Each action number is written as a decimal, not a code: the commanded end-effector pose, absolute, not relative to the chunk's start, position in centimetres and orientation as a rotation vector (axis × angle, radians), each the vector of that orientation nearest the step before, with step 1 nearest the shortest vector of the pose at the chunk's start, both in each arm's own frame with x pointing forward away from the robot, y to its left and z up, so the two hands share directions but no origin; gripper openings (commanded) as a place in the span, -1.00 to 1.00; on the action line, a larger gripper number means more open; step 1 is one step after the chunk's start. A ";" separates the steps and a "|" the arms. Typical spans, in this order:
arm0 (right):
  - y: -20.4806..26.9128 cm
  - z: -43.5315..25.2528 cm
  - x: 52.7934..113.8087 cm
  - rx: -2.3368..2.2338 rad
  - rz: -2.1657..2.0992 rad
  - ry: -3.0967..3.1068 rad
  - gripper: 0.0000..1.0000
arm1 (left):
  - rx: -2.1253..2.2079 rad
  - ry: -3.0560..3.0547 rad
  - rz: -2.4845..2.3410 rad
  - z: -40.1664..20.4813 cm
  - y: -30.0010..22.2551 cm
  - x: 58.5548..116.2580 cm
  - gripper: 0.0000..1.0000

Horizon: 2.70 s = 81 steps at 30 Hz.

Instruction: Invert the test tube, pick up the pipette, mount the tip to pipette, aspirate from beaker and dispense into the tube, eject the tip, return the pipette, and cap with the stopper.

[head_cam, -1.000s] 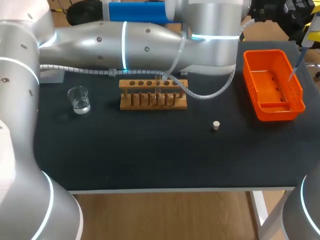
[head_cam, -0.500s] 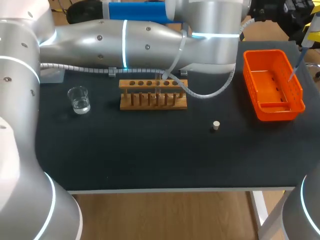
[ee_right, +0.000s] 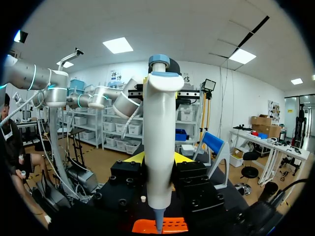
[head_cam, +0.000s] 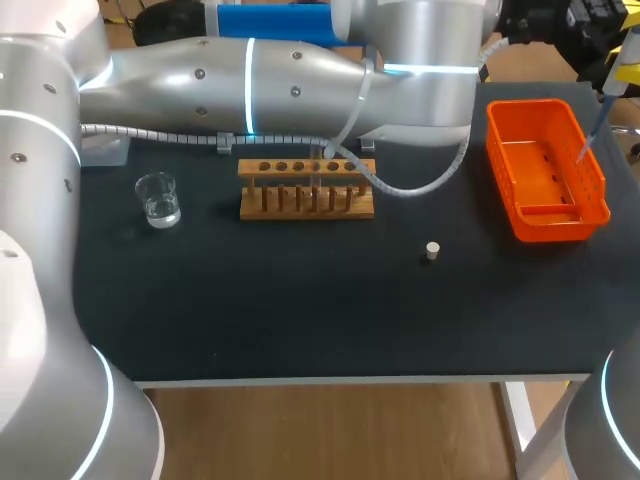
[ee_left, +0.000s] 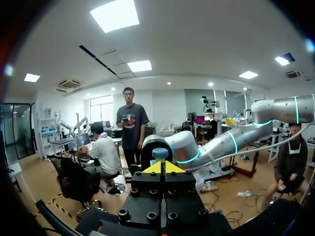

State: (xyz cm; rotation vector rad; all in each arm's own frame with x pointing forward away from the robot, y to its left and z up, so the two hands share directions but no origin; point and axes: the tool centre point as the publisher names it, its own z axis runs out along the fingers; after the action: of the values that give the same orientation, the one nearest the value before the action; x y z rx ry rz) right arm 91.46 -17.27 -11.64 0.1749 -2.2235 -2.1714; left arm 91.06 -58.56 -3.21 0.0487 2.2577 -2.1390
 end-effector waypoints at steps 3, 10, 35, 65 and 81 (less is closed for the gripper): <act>-17.3 -11.4 91.5 0.177 -2.168 -2.226 -1.00 | 0.043 2.251 -2.146 -3.9 -58.6 91.0 -1.00; -17.3 -11.4 91.5 0.177 -2.168 -2.226 -1.00 | 0.035 2.260 -2.146 -4.3 -58.6 91.1 -1.00; -17.3 -11.4 91.5 0.177 -2.168 -2.226 -1.00 | 0.071 2.201 -2.145 -2.4 -58.1 91.2 -1.00; -17.3 -11.4 91.5 0.177 -2.168 -2.226 -1.00 | -0.162 2.246 -2.071 -1.4 -43.4 88.2 1.00; -17.3 -11.4 91.5 0.177 -2.168 -2.226 -1.00 | -0.178 2.183 -2.043 -5.2 -32.5 84.4 1.00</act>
State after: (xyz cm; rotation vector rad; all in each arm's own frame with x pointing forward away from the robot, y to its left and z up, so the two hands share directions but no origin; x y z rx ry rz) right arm 91.46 -17.25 -11.48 0.1756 -2.2234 -2.1720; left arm 86.07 -37.84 -4.90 -0.1796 2.2573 -1.9731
